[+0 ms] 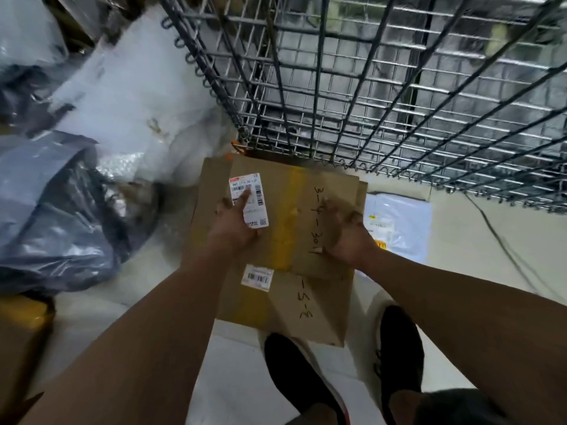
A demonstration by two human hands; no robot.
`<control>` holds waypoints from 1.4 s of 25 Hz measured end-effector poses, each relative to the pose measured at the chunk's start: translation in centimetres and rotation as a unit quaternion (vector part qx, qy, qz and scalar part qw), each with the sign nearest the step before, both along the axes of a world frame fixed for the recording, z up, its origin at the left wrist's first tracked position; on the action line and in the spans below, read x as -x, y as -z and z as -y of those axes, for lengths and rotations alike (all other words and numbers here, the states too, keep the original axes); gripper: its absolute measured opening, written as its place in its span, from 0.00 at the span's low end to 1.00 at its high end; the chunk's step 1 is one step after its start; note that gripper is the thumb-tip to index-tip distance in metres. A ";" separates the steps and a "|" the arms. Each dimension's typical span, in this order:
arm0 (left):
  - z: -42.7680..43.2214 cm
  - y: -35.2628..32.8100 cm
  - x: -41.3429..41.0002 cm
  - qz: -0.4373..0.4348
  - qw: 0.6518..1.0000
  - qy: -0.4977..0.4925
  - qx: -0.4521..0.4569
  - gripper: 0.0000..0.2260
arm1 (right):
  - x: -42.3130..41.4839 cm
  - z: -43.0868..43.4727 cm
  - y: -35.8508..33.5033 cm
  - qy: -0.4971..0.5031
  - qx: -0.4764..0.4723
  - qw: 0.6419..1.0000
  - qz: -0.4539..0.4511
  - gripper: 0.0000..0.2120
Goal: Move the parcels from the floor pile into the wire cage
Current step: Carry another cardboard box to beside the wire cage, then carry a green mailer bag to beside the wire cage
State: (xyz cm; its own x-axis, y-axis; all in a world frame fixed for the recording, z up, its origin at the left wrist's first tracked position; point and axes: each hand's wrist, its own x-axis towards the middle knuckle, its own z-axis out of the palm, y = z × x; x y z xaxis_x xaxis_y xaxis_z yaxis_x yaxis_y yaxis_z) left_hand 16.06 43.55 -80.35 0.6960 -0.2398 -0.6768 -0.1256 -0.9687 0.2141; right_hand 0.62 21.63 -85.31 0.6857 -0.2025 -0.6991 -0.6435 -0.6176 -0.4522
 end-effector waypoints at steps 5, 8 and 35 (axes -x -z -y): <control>1.4 -3.0 2.1 0.034 0.998 0.038 0.022 0.40 | 0.3 0.6 -3.7 0.015 0.012 1.000 0.014 0.53; 3.6 -9.8 4.5 0.042 0.994 0.094 0.028 0.39 | 1.0 1.1 -11.0 0.004 0.021 0.999 0.024 0.49; 30.1 -70.1 26.6 0.054 0.820 0.551 0.148 0.23 | 33.6 9.5 -71.4 0.418 0.139 0.897 0.041 0.37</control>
State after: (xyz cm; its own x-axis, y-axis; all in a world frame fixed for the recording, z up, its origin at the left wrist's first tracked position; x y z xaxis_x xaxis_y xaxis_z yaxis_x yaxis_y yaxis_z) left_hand -10.56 13.45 -10.26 -0.0015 -0.9057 -0.4239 -0.9226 -0.1622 0.3499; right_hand -32.97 12.14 -13.87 0.2598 -0.8287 -0.4958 -0.9055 -0.0307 -0.4231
